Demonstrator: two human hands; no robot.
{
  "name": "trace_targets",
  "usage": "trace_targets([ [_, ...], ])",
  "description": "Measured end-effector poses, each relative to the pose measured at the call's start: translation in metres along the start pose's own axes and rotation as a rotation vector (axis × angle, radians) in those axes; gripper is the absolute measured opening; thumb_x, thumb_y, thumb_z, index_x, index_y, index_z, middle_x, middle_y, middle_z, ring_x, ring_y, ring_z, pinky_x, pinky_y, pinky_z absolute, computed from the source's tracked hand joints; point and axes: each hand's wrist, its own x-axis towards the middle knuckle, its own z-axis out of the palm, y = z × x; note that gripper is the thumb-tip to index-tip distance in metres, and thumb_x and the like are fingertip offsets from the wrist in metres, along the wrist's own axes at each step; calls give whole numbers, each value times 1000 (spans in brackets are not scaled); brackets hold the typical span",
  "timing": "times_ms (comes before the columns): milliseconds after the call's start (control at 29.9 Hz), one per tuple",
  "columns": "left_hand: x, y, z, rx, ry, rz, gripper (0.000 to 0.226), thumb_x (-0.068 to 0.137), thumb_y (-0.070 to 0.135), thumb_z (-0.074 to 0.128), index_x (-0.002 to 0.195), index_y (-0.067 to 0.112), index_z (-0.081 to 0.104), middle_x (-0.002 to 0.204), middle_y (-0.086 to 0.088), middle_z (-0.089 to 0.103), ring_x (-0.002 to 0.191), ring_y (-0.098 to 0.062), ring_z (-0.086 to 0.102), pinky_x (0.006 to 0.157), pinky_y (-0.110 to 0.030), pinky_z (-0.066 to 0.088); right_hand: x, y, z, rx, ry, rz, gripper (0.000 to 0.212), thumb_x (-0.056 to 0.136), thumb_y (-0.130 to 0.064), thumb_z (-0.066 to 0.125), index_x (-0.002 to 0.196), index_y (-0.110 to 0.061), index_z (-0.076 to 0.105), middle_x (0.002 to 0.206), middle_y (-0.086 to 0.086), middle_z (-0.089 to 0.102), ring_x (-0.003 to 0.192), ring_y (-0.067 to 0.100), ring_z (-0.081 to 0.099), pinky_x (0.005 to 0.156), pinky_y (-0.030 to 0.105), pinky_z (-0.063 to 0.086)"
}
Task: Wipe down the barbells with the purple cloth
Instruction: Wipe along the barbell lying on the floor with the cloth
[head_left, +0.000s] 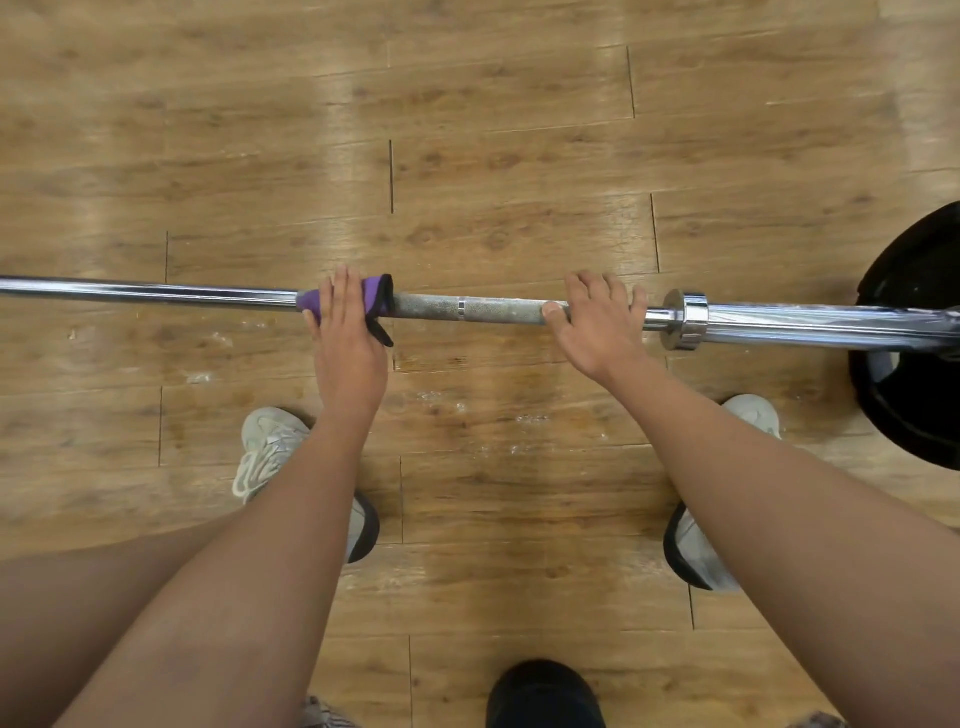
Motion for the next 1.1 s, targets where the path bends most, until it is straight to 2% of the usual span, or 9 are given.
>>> trace_targets([
  [134,5,-7,-3,14,-30,51,76,93,-10,42,161,11,14,169,-3,6,156,-21,-2,125,-48,-2,9,0,-7,7,-40,6,64,104,-51,28,157,-16,27,165,3,24,153,29,9,122,57,-1],
  [301,22,13,0,65,-78,245,76,89,-8,47,159,9,22,168,-4,14,156,-22,6,123,-48,-2,21,-1,-14,-3,-52,15,64,104,-52,26,157,-17,28,165,3,24,154,28,10,121,56,1],
  [401,26,12,1,98,-84,284,74,91,-6,46,159,10,23,168,-2,16,156,-22,8,123,-46,-2,29,-1,-21,-3,-90,19,65,103,-54,27,156,-17,32,165,4,25,154,28,10,121,56,2],
  [535,39,-3,-10,102,-83,246,74,91,-8,44,159,11,24,168,-3,19,156,-20,9,124,-44,-2,38,-1,-28,-10,-142,30,65,103,-56,26,154,-17,36,165,4,26,155,27,8,120,55,3],
  [703,40,11,-2,53,-61,182,77,88,-13,41,159,11,23,168,-2,17,156,-21,6,123,-46,-3,41,-3,-30,-22,-131,35,66,103,-55,23,157,-17,31,167,1,20,156,25,3,121,55,4],
  [970,33,13,2,48,-86,265,76,88,-10,43,159,9,22,168,-3,16,156,-21,6,124,-50,-1,32,-3,-20,-45,-49,7,66,105,-51,21,161,-16,15,169,-1,10,156,26,-9,122,55,-6],
  [1104,39,19,2,-9,-41,118,70,92,-8,38,158,10,25,167,-4,22,155,-19,9,124,-47,-1,23,-1,-12,-77,6,-17,67,106,-51,16,162,-15,10,170,0,7,155,26,-14,122,53,-11],
])
